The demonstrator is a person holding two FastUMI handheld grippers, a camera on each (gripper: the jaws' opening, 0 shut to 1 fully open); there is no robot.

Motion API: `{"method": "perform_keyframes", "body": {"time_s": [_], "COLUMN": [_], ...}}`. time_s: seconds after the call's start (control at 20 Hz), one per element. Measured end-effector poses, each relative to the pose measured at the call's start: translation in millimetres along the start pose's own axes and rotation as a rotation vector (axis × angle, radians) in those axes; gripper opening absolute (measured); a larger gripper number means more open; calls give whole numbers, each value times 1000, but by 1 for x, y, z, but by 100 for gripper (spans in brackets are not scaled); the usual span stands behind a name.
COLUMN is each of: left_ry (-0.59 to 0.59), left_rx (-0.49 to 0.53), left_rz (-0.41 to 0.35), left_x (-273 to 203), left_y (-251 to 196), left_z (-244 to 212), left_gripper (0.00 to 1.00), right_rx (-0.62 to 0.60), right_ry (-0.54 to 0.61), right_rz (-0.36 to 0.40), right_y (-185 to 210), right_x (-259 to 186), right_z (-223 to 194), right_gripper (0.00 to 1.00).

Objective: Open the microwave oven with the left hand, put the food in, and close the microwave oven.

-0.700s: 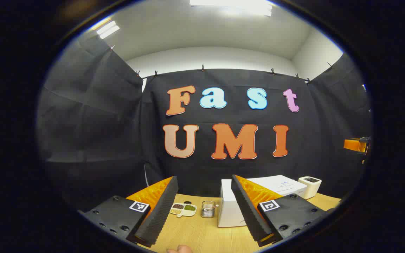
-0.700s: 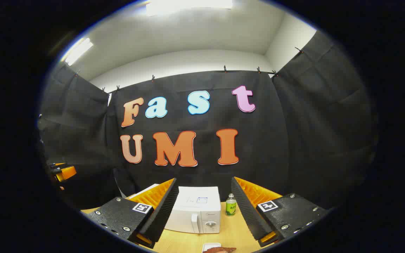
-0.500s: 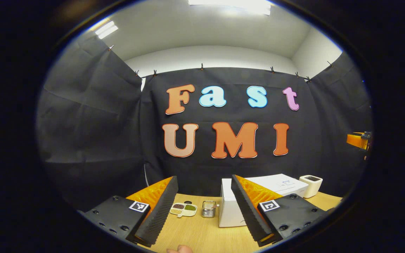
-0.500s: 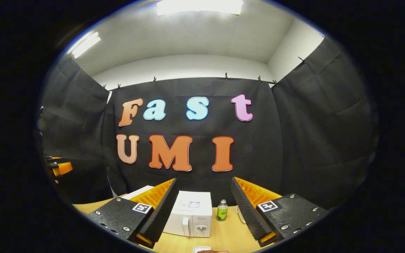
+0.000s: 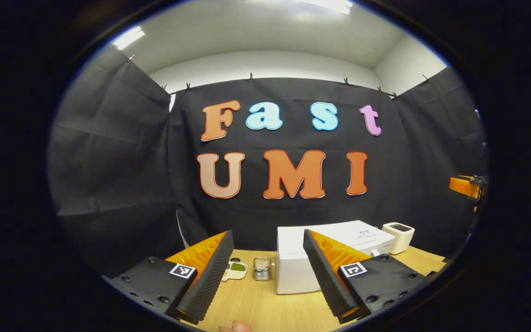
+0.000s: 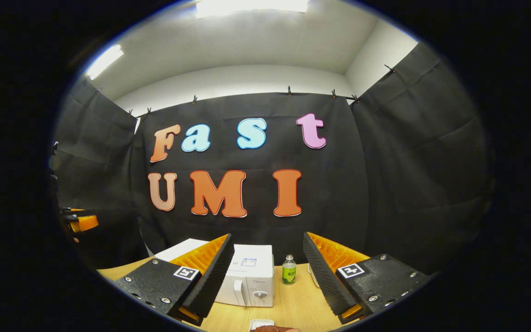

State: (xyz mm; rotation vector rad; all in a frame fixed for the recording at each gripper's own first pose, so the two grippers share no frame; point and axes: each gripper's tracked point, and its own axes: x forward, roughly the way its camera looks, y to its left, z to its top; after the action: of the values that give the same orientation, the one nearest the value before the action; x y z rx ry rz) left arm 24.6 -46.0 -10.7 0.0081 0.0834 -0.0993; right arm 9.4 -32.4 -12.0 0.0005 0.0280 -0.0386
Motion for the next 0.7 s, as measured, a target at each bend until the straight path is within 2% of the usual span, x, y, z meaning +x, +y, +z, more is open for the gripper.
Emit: {"method": "perform_keyframes", "body": {"time_s": [0.2,0.4,0.5,0.55,0.6,0.65,0.7], "left_ry": [-1,-1,6,12,17,22,27], "left_rx": [4,18,31,31,29,25,20], "left_rz": [-10,-13,-25,-36,-51,-67,-82], "left_x": [7,18,24,28,33,37,42], "left_y": [-13,-33,-52,-63,-76,-91,-105], "left_z": [-4,-17,-30,-38,-48,-58,-69], "left_gripper": [100,95,98,94,98,94,100], "right_rx": [13,18,23,22,22,22,23], "right_ry": [11,16,13,13,16,16,16], "right_rz": [-4,-24,-40,-47,-53,-55,-58], "right_y": [-7,-19,-27,-31,-33,-35,-37], "right_x": [0,3,3,2,2,2,0], "right_z": [-9,-11,-12,-13,-14,-14,-14], "right_gripper": [93,93,93,93,94,93,93]}}
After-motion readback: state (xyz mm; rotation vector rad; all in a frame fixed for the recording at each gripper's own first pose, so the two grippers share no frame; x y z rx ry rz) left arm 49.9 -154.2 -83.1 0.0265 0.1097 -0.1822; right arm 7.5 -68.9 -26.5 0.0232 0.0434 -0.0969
